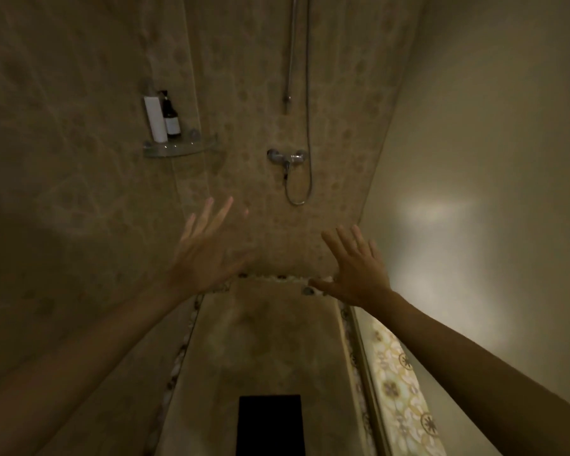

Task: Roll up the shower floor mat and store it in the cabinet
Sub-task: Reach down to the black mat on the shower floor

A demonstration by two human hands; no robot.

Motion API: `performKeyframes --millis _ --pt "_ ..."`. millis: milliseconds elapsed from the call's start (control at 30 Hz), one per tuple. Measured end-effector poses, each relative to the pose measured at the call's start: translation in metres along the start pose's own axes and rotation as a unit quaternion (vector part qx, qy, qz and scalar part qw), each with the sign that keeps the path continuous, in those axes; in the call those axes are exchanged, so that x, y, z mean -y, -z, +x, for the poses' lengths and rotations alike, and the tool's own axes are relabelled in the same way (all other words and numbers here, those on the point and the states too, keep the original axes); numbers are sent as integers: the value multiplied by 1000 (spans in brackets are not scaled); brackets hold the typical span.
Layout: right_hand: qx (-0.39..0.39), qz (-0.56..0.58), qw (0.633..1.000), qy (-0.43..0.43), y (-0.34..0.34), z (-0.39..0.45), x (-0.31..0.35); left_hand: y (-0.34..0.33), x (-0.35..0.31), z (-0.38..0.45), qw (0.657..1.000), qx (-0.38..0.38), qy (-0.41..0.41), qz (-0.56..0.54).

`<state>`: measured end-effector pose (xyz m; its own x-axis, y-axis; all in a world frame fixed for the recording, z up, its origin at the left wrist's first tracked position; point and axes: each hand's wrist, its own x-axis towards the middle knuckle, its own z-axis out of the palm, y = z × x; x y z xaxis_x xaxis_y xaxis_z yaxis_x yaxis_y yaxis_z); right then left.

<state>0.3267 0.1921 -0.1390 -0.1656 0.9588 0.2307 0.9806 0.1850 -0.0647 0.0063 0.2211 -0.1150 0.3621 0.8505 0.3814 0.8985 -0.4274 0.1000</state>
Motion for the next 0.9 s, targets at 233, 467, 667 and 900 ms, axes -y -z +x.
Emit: performKeyframes --millis 233,467,667,900 --pt "37 44 998 -13 -65 73 -51 -81 9 56 998 44 48 -16" --pt "45 69 997 7 -117 162 -134 -172 -14 127 983 120 136 -2" --pt "117 80 990 27 -160 217 -205 -235 -46 185 969 142 199 -16" --pt "158 107 981 30 -197 253 -238 -289 -47 212 958 183 219 0"
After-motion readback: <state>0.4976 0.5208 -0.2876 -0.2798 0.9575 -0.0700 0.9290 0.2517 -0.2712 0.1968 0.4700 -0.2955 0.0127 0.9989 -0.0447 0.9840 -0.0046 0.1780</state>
